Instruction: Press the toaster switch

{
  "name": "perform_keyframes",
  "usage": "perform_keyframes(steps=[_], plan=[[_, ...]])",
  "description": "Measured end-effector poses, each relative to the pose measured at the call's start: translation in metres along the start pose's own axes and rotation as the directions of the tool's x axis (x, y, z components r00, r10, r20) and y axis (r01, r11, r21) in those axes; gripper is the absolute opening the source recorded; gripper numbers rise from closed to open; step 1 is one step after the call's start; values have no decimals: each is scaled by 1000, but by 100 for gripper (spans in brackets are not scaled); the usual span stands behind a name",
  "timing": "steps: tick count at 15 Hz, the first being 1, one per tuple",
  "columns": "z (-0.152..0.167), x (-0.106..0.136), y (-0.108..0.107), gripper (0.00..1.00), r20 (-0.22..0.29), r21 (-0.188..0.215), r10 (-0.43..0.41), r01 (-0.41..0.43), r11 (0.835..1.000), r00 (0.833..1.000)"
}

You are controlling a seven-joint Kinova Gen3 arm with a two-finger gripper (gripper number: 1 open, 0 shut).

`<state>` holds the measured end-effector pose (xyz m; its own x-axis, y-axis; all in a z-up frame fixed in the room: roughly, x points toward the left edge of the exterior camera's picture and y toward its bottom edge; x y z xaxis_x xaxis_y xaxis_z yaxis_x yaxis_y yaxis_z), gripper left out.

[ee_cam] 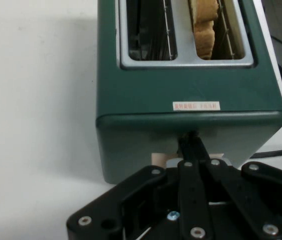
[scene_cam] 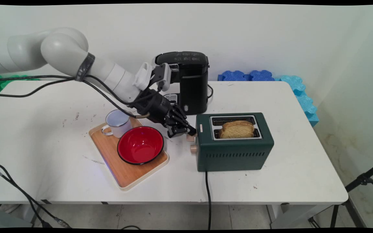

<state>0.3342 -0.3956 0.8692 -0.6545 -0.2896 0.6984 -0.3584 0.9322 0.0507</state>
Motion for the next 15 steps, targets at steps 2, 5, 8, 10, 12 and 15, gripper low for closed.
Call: perform_keyframes(steps=[2,5,8,10,12,15], plan=[[3,-3,0,0,4,-1,1,-1,1000,1000],[5,-8,0,0,9,-2,0,0,1000,1000],[9,-13,0,0,16,0,-3,3,1000,1000],[11,-17,1,0,21,1,-7,7,1000,1000],[14,-19,1,0,25,1,-9,9,1000,1000],[17,-23,2,0,30,2,-13,13,1000,999]])
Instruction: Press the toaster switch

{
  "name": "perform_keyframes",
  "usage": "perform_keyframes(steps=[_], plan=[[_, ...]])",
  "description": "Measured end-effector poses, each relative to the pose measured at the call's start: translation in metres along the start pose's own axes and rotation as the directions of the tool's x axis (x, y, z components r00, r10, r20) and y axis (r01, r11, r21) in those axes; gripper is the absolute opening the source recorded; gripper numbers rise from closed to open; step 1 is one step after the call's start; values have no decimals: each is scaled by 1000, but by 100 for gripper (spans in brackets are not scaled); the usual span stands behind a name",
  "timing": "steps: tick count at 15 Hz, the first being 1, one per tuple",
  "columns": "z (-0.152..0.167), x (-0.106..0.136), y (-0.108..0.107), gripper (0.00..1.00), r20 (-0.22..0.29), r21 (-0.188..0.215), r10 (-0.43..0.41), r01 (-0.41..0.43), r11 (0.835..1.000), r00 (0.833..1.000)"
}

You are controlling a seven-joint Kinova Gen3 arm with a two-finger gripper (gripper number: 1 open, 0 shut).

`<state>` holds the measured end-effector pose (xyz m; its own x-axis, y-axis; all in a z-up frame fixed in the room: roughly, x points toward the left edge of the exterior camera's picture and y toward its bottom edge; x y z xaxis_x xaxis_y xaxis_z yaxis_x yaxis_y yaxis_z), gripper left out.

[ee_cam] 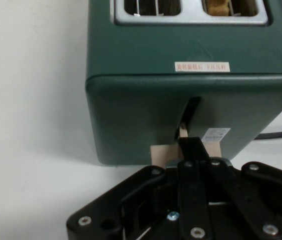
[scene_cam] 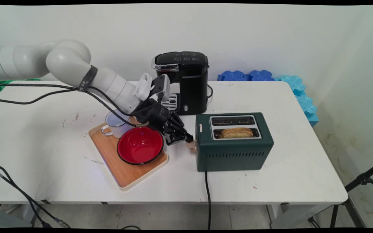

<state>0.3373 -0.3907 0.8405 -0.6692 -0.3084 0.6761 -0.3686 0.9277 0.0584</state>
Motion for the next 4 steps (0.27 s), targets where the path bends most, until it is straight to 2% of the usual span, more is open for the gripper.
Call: perform_keyframes(steps=[4], plan=[[3,-3,1,0,4,2,-3,3,1000,1000]])
